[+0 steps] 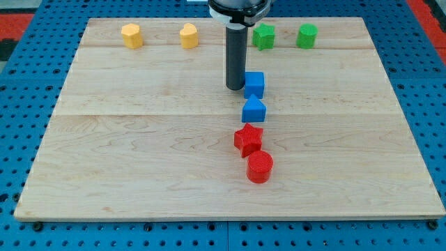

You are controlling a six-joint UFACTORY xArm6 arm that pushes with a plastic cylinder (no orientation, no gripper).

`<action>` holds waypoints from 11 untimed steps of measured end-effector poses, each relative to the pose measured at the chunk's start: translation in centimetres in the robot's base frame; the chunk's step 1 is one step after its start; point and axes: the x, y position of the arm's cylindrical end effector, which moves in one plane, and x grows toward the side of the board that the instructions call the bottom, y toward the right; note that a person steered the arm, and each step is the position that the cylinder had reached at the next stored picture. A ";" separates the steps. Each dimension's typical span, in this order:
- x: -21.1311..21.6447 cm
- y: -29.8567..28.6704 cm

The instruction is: Push the blue cube and the green circle diagonal to the triangle

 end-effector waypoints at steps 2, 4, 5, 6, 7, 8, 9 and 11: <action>-0.2 0.0; -5.8 6.8; 0.3 10.1; 0.5 2.6; -0.9 -3.3; -3.1 0.5; -3.2 12.3; -13.9 26.8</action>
